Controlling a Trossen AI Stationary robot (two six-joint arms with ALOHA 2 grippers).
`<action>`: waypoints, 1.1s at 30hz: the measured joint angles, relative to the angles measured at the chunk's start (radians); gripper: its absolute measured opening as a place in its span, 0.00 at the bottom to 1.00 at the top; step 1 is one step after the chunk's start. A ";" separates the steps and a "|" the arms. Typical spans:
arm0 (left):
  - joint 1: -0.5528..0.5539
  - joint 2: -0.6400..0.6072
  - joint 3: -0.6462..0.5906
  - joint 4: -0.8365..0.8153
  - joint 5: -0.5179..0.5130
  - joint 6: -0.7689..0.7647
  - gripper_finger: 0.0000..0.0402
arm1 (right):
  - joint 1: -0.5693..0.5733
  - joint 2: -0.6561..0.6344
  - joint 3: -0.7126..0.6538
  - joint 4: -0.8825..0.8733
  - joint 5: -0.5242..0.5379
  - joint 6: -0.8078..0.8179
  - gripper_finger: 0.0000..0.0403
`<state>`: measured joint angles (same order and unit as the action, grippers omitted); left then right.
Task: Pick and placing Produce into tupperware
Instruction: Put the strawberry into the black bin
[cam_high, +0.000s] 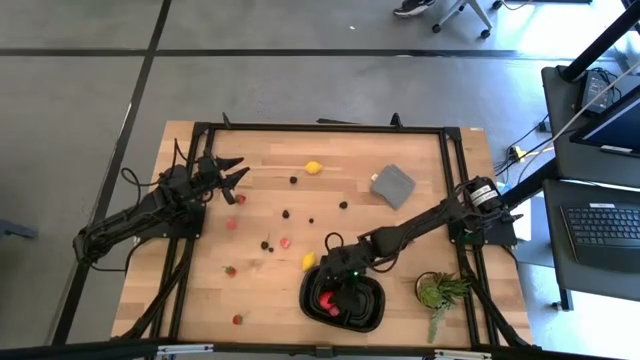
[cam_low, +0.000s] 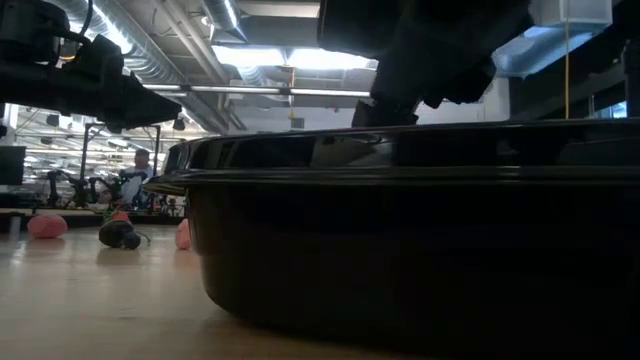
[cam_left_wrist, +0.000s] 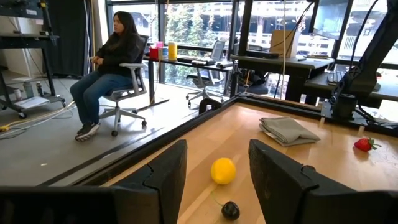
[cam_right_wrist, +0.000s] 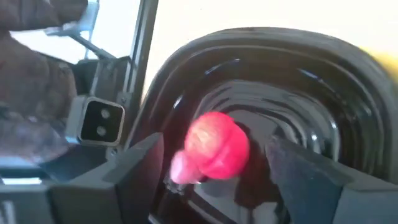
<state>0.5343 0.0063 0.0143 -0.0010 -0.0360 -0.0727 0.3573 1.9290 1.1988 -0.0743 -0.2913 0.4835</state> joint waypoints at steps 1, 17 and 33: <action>0.000 0.000 0.000 0.000 0.000 0.000 0.41 | -0.004 -0.011 0.000 -0.025 0.000 -0.016 0.72; 0.000 0.000 0.000 0.000 0.000 0.005 0.41 | -0.009 -0.484 0.002 -0.907 0.518 0.176 0.72; 0.000 0.000 0.000 0.000 0.000 0.005 0.41 | -0.005 -0.503 -0.326 -1.068 0.446 1.035 0.72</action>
<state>0.5343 0.0063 0.0143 -0.0006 -0.0360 -0.0681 0.3527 1.4261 0.8729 -1.1426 0.1545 1.5185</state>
